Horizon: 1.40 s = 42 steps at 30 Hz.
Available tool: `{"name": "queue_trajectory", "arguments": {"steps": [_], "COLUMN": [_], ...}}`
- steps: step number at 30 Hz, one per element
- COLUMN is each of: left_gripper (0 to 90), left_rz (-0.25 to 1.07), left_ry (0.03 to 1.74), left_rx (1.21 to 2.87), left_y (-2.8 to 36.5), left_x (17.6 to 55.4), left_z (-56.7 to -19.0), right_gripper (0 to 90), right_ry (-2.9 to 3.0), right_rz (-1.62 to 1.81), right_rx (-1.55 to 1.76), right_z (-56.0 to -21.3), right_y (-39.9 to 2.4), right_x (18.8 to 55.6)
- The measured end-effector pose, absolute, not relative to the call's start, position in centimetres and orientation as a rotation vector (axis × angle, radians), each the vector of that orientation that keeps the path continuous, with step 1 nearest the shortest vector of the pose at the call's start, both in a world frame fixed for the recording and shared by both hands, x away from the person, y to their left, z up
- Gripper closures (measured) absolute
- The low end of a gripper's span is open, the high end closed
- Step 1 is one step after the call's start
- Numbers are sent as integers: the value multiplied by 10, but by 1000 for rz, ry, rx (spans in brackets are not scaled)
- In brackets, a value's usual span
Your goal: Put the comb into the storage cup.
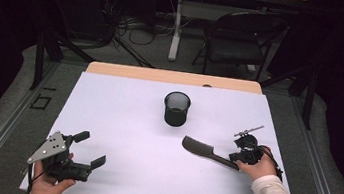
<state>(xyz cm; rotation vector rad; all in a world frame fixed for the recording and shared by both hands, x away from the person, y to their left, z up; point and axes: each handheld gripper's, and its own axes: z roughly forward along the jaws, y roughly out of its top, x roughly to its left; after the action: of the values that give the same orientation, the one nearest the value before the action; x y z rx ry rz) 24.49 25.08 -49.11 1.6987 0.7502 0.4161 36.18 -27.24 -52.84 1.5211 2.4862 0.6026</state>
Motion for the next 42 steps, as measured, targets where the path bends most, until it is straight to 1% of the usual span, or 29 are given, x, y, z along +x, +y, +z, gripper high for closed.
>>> {"name": "queue_trajectory", "arguments": {"steps": [9,27,35,42], "left_gripper": [9,10,10,9], "left_rz": [416,418,419,418], "left_ry": [751,748,747,746], "left_rx": [1698,1696,1695,1696], "left_y": [251,250,250,250], "left_x": [245,245,245,245], "left_z": [-491,-491,-492,-492], "right_gripper": [900,894,835,713], "right_ry": [2501,2535,2524,2519], "right_rz": [620,610,637,659], "right_rx": [1524,1492,1477,1461], "right_z": [-528,-527,-522,-517], "right_y": [-269,-265,-264,-262], "right_x": [352,348,349,351]}}
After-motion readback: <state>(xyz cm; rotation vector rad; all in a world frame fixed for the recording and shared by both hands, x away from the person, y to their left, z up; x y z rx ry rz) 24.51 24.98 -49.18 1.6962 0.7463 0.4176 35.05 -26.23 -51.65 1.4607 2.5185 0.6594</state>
